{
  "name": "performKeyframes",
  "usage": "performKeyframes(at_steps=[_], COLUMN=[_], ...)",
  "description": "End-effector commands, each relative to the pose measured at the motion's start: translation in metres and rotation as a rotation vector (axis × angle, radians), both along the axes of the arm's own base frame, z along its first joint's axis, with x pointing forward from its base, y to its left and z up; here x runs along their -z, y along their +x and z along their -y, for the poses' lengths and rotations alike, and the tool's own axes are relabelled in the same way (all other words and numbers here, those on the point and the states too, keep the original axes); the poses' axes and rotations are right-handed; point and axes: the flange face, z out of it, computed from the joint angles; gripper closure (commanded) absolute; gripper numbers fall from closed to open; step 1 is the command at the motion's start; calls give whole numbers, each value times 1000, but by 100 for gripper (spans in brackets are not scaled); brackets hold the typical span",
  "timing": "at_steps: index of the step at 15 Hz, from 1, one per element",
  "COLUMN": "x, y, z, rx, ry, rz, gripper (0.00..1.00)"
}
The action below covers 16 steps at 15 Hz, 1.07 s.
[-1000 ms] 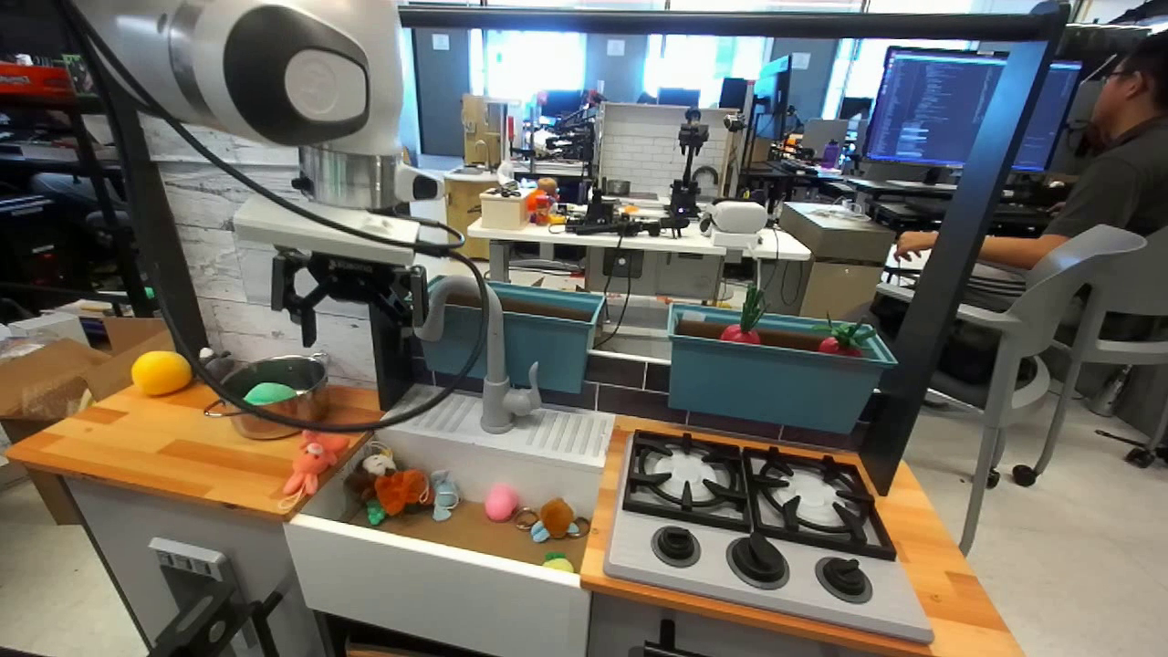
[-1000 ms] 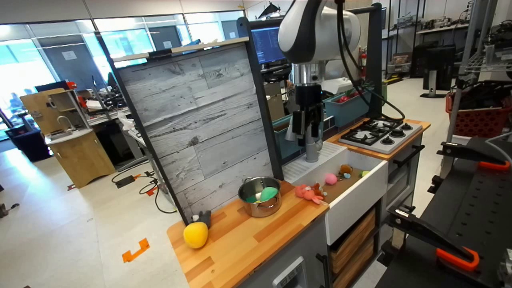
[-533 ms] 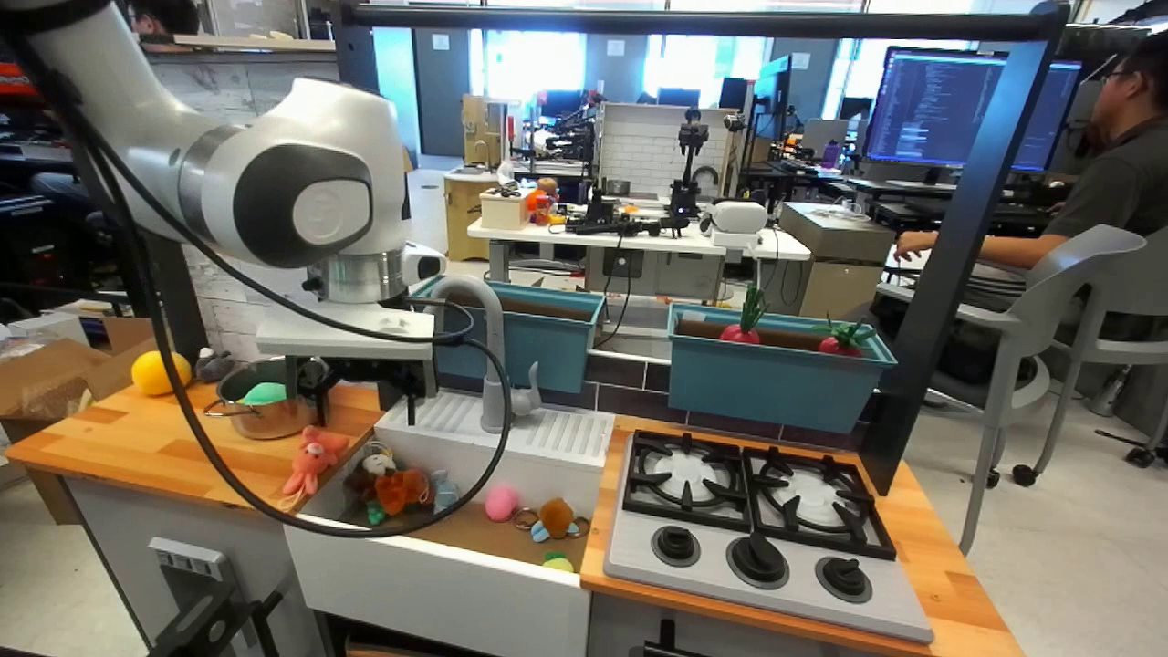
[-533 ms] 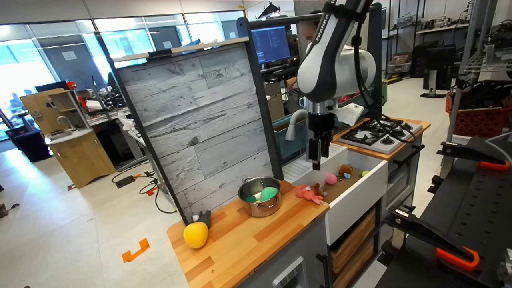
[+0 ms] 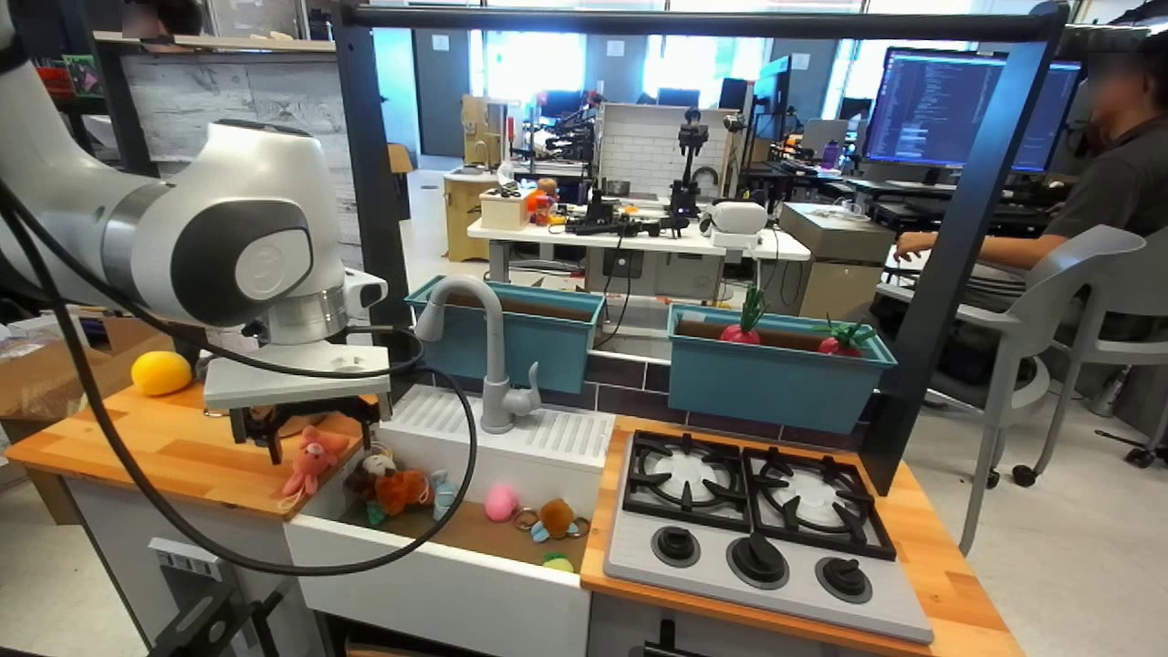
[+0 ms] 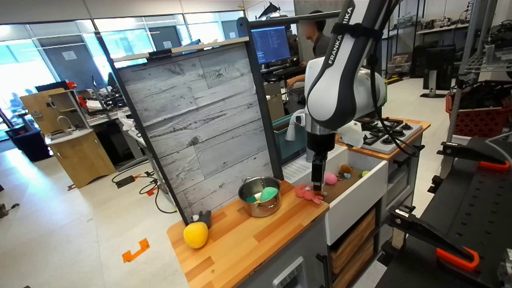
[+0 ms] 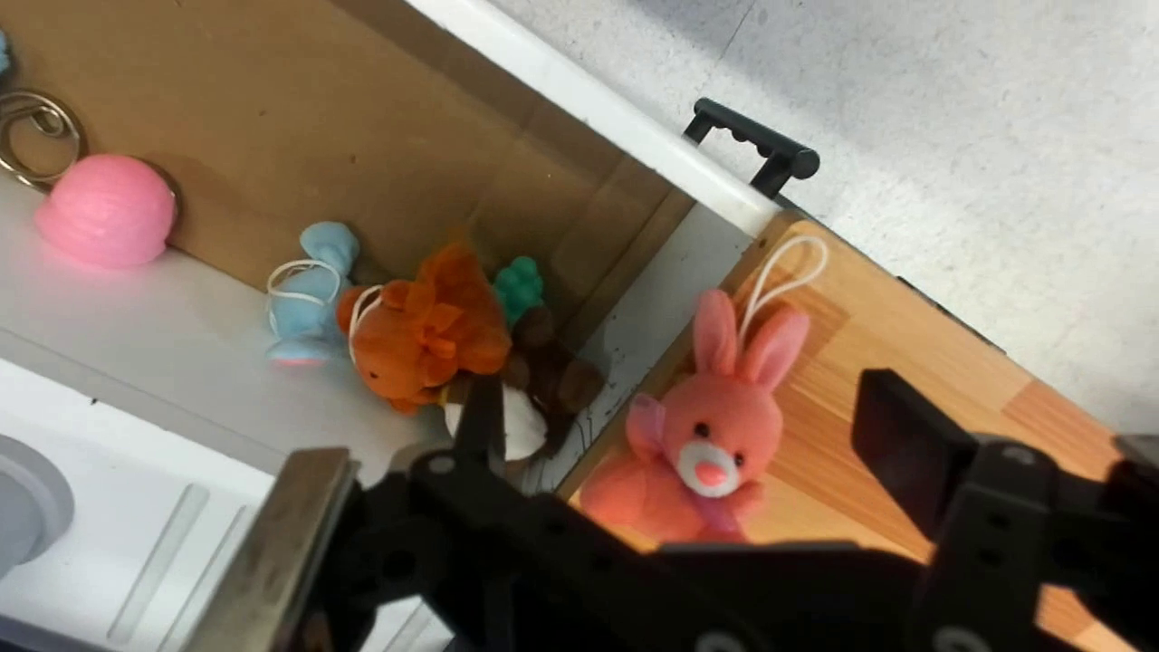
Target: Put the pink doll in the pot
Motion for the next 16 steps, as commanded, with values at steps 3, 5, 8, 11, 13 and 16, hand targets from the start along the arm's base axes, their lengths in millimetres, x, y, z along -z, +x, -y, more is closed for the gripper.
performKeyframes(at_steps=[3,5,8,11,13,16], x=[-3,-5,-2,1,5,11], y=[7,11,11,13,16,20], z=[5,2,-1,-5,-6,-7], rx=[-63,-79,-99,-114,-120,-139], ry=[-22,-25,-21,-15,-19,-19], rz=[67,81,69,78,74,78], gripper=[0,0,0,0,0,0])
